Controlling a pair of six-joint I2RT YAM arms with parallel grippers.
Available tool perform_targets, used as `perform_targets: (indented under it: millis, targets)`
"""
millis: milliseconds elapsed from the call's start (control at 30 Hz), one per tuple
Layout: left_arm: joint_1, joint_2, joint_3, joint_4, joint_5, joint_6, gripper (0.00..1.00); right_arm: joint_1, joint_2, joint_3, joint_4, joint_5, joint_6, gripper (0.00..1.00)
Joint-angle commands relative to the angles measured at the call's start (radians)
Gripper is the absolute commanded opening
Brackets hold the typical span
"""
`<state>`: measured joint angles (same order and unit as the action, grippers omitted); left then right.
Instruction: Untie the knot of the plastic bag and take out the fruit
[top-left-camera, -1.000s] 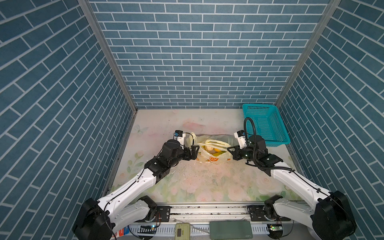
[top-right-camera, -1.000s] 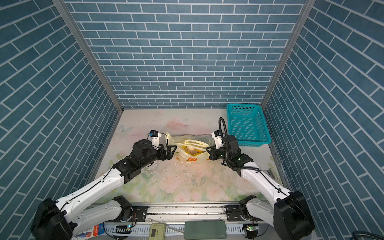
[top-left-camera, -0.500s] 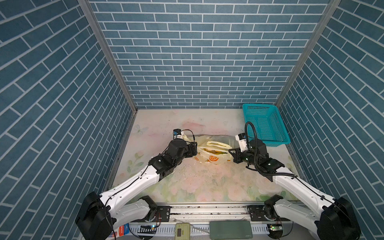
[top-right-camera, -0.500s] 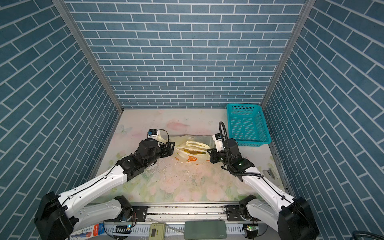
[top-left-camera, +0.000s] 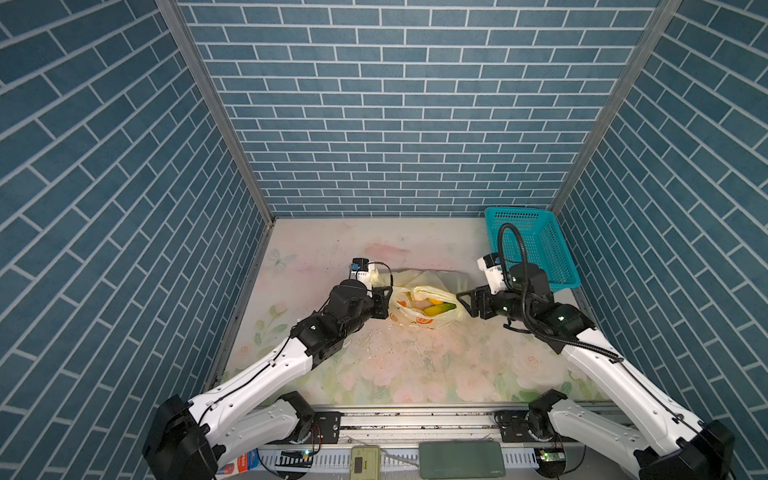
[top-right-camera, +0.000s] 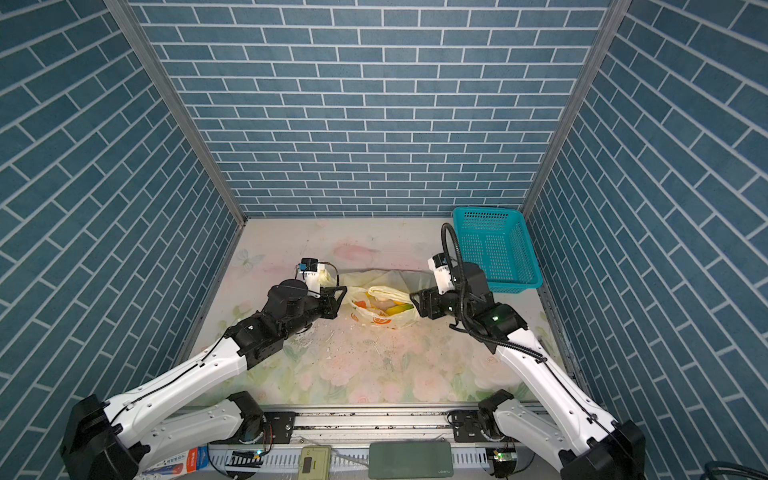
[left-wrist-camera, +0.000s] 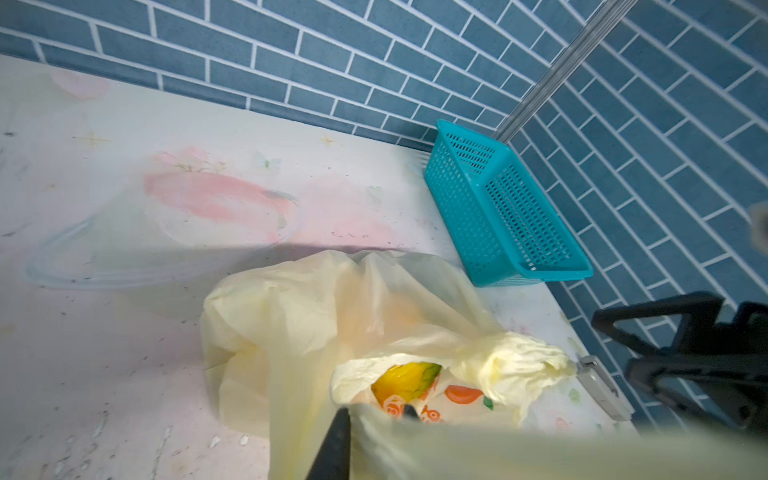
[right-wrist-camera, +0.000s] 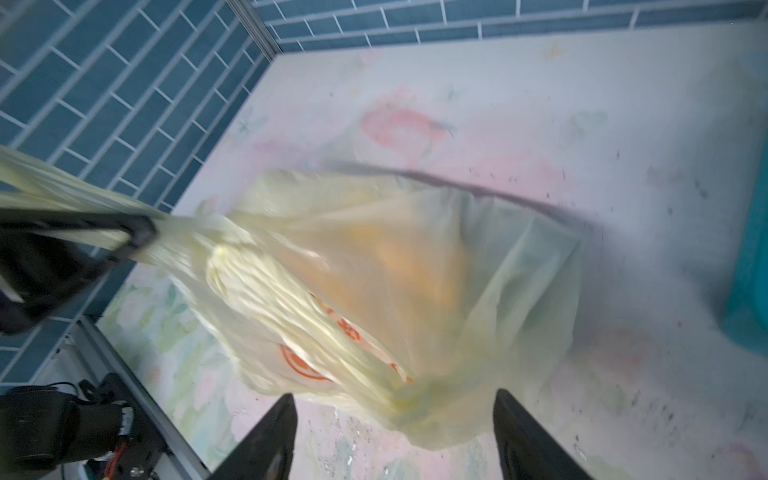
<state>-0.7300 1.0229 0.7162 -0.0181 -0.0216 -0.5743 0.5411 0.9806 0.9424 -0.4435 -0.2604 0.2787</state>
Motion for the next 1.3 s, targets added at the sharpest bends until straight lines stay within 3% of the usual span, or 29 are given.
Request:
perform_targets:
  millis: [0, 367, 500, 633, 900, 933, 1000, 1067, 1167, 1267]
  targets:
    - [-0.014, -0.012, -0.015, 0.043, 0.046, 0.059, 0.17, 0.024, 0.059, 0.138, -0.121, -0.069, -0.113, 0.75]
    - [-0.017, -0.053, -0.061, 0.082, 0.041, 0.077, 0.16, 0.135, 0.483, 0.388, -0.008, -0.162, -0.276, 0.87]
    - [-0.017, -0.051, -0.063, 0.09, 0.04, 0.083, 0.16, 0.157, 0.584, 0.46, -0.041, -0.202, -0.324, 0.89]
    - [-0.017, -0.046, -0.064, 0.111, 0.033, 0.083, 0.17, 0.187, 0.643, 0.467, -0.074, -0.169, -0.377, 0.88]
    - [-0.017, -0.037, -0.069, 0.133, 0.029, 0.084, 0.18, 0.191, 0.697, 0.417, -0.001, -0.139, -0.379, 0.64]
    - [-0.017, -0.035, -0.069, 0.135, 0.031, 0.085, 0.19, 0.19, 0.704, 0.414, 0.011, -0.116, -0.37, 0.55]
    - [-0.017, -0.034, -0.07, 0.134, 0.031, 0.085, 0.24, 0.19, 0.707, 0.404, 0.046, -0.065, -0.347, 0.24]
    - [-0.017, -0.029, -0.07, 0.12, 0.026, 0.085, 0.34, 0.187, 0.672, 0.363, 0.13, -0.027, -0.308, 0.02]
    - [-0.017, -0.022, -0.06, 0.059, -0.008, 0.084, 0.53, 0.184, 0.618, 0.319, 0.221, 0.007, -0.256, 0.0]
    - [-0.017, -0.015, -0.031, -0.052, -0.074, 0.096, 0.56, 0.184, 0.593, 0.322, 0.228, 0.014, -0.236, 0.0]
